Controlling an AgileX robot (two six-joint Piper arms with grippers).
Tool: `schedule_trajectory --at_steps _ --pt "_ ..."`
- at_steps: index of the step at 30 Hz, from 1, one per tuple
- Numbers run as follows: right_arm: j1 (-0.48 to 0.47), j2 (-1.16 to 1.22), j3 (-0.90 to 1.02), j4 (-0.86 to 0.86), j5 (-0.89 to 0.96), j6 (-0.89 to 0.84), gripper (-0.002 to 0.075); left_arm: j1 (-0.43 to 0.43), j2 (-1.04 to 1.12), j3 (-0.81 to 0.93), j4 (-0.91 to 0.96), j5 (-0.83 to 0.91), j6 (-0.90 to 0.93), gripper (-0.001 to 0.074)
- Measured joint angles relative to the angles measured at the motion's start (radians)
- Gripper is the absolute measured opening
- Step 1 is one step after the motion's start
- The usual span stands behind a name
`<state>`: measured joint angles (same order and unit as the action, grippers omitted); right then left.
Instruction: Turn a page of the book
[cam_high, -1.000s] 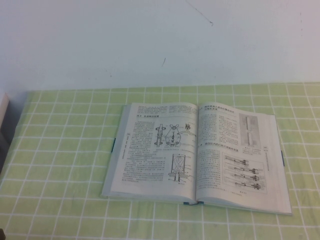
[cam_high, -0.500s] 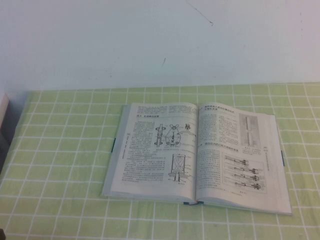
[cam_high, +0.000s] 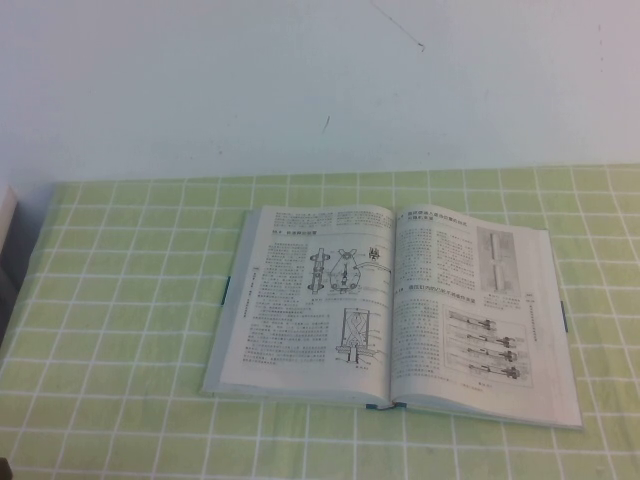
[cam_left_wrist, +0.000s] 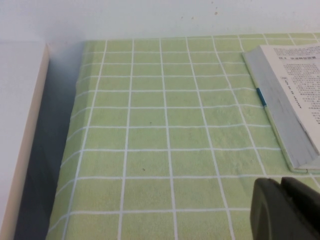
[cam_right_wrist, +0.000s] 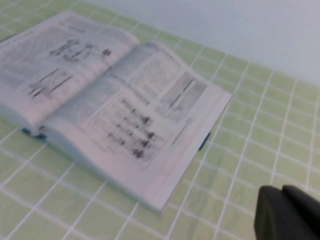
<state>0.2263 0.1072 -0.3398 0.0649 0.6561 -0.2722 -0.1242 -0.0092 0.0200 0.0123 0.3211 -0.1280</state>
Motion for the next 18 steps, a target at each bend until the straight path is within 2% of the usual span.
schedule_trajectory --at_steps 5,8,14,18 --pt "-0.105 -0.098 0.183 -0.046 -0.293 0.0 -0.0001 0.0 0.0 0.0 -0.002 0.002 0.0 0.0001" --pt "-0.149 -0.119 0.297 -0.065 -0.39 0.0 -0.0001 0.0 -0.002 0.0 -0.002 0.002 0.0 0.0001" --pt "-0.213 -0.119 0.367 -0.073 -0.367 0.002 -0.0001 0.0 -0.002 0.0 -0.002 0.002 0.0 0.0001" --pt "-0.22 -0.119 0.365 -0.073 -0.312 0.036 -0.0001 0.0 -0.002 -0.002 -0.004 0.004 0.0 0.0001"
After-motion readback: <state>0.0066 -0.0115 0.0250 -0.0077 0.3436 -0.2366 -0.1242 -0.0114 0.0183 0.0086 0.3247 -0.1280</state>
